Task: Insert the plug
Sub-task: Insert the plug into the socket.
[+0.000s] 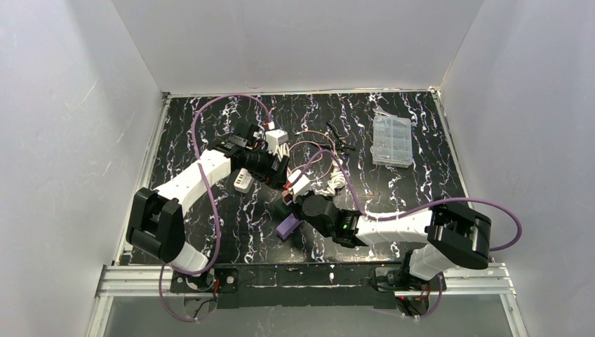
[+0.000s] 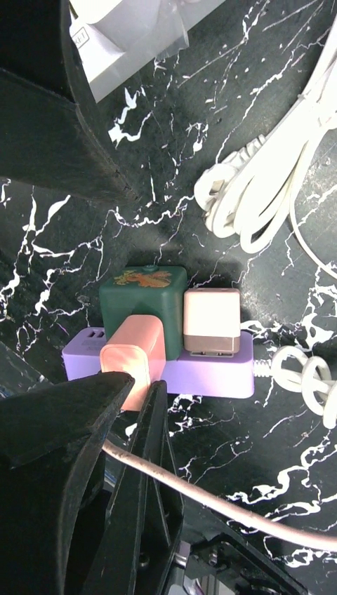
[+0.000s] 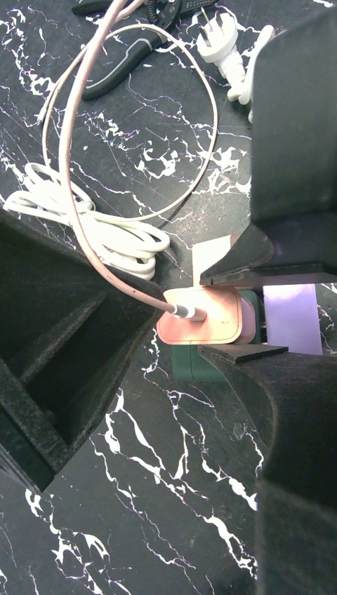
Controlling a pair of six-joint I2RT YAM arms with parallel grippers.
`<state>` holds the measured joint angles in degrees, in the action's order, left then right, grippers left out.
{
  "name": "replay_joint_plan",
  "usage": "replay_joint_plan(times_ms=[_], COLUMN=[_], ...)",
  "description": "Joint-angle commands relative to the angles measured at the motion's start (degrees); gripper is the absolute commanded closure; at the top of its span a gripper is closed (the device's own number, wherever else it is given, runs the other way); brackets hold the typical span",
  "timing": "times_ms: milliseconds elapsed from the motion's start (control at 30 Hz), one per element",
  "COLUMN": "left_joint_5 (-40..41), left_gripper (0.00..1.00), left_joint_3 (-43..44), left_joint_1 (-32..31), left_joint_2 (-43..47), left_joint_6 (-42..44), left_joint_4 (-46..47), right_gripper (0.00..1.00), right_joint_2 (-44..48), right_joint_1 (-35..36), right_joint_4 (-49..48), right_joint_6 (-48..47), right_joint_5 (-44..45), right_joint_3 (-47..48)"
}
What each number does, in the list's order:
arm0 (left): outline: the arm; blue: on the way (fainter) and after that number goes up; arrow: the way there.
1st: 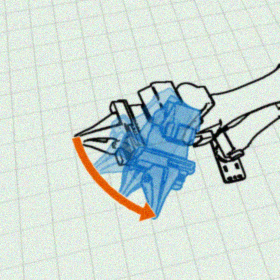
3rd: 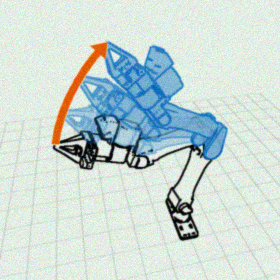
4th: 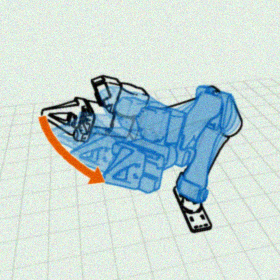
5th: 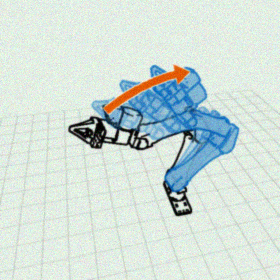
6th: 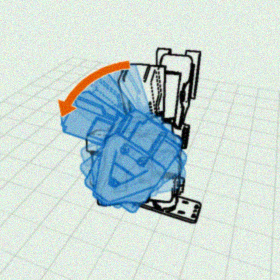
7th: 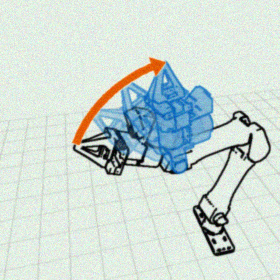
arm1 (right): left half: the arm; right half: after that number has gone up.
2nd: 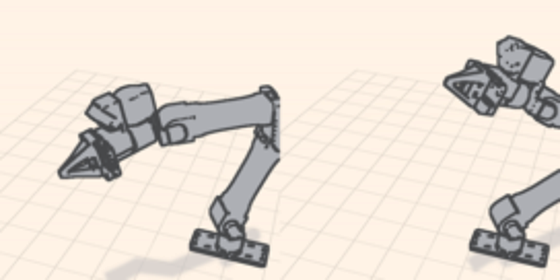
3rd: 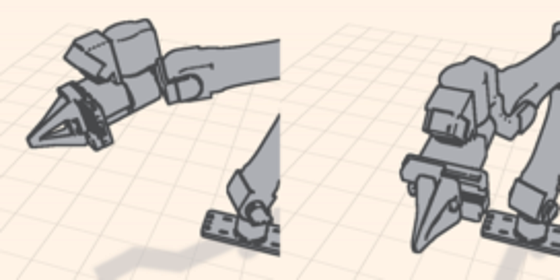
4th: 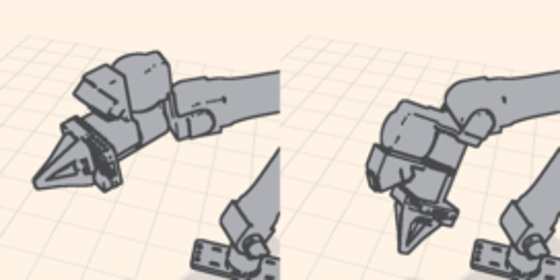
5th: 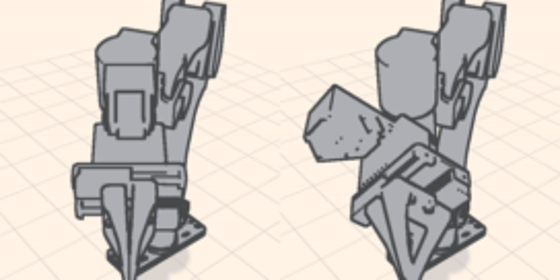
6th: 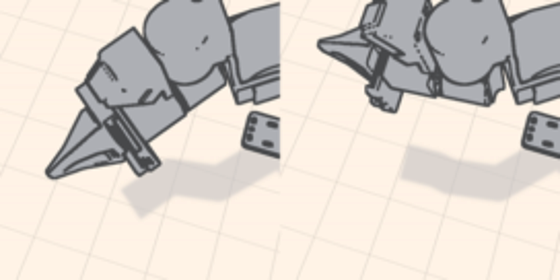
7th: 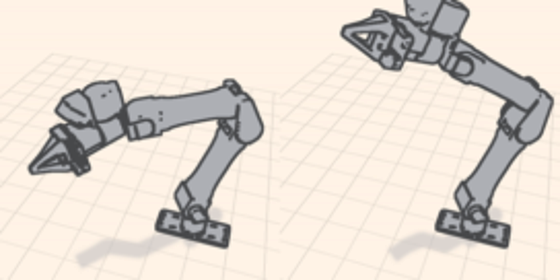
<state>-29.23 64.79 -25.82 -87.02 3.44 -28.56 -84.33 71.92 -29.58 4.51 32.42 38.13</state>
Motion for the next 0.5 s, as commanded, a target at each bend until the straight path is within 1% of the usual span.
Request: replay_joint_plan(times_ms=[0,167,267,467], left_joint_5=[2.16,4.95,5.76,5.62], left_gripper=[0.14,0.14,0.14,0.14], left_joint_3=[-0.47,-2.46,-2.84,-2.49], left_joint_1=[0.34,0.1,-1.17,-2.35], left_joint_2=[-0.26,0.21,-0.1,-0.44], left_joint_6=[3.89,6.03,7.23,8.55], left_joint_4=[-1.9,-2.15,-1.88,-2.22], right_gripper=[0.99,0.99,0.99,0.99], right_joint_2=[0.13,0.15,0.14,0.31], right_joint_1=[0.84,0.85,0.91,0.92], right_joint_4=[2.44,2.38,2.5,2.73], right_joint_6=[0.31,0.41,0.41,0.86], right_joint_5=[-1.46,-1.46,-1.49,-1.4], right_joint_3=[-0.56,-0.69,-0.6,-1.42])
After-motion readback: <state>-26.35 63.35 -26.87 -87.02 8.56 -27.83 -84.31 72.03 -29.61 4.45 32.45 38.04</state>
